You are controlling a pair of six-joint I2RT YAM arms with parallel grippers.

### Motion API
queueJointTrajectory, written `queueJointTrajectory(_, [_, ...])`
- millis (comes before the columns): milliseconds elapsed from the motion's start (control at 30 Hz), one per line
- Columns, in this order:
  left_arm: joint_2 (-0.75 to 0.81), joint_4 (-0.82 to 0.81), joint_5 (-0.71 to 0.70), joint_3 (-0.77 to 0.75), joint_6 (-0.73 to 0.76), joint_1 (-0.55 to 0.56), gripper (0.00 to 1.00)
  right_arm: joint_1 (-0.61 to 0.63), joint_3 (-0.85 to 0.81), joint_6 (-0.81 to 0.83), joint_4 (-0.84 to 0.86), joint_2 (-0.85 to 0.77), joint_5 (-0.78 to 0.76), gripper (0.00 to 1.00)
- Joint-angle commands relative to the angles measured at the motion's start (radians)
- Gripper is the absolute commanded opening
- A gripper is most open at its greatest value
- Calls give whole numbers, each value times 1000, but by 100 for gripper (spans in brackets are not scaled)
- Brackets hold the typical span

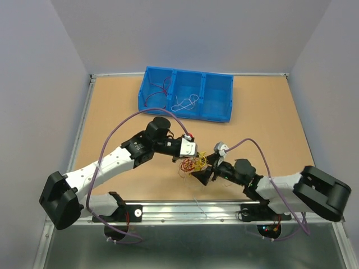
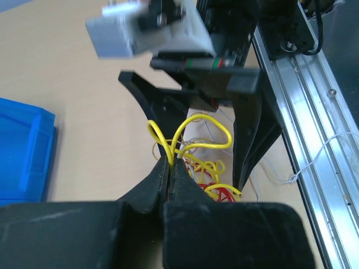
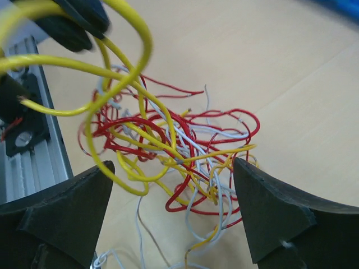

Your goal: Untangle the cables

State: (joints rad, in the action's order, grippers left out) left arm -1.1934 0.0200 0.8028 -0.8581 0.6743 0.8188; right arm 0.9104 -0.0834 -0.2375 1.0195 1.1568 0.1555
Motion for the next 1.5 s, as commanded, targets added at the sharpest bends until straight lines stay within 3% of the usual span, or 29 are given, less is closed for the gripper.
queueJointTrajectory(0, [60,-22,32,-32,-19,5,0,8,-108,11,267,177,64,83])
queueJointTrajectory(167, [167,-173,-79,33,-155,-62,0,18,-164,6,330,375,6,58])
queueJointTrajectory(233, [263,-340,-152,109,-275,-107,0,19,-173,7,330,403,-57,54])
queueJointTrajectory(333, [397,-535,-279,211,-402,-200,0,19,-171,-3,330,399,-97,32])
queueJointTrajectory(367, [425,-598,-360,231,-421,-228,0,19,-162,-14,330,394,-103,21])
queueJointTrajectory(433, [485,-644,-515,271,-461,-239,0,19,-141,-26,330,359,-137,8])
queueJointTrajectory(533, [515,-718,-731,307,-492,-251,0,19,-72,-46,324,278,-243,1])
queueJointTrajectory(700, [526,-796,-1016,332,-515,-267,0,19,49,-88,191,-102,-480,1])
queueJointTrajectory(833, [511,-825,-1175,330,-525,-283,0,18,109,-117,-157,-446,-635,1])
queueJointTrajectory(1000, [480,-830,-1271,315,-559,-303,0,18,112,-170,-583,-939,-839,1])
queueJointTrajectory(1100, [479,-838,-1280,318,-570,-325,0,18,117,-186,-741,-1112,-866,1])
queueJointTrajectory(1167, [479,-845,-1283,323,-575,-328,0,18,125,-187,-753,-1148,-840,1])
queueJointTrajectory(1333, [477,-839,-1254,324,-570,-334,0,19,86,-217,-733,-1014,-864,4])
queueJointTrajectory(1433, [497,-838,-1009,349,-542,-334,0,18,91,-165,-643,-953,-748,23])
queueJointTrajectory(1467, [499,-836,-819,353,-533,-333,0,18,94,-155,-622,-941,-714,34])
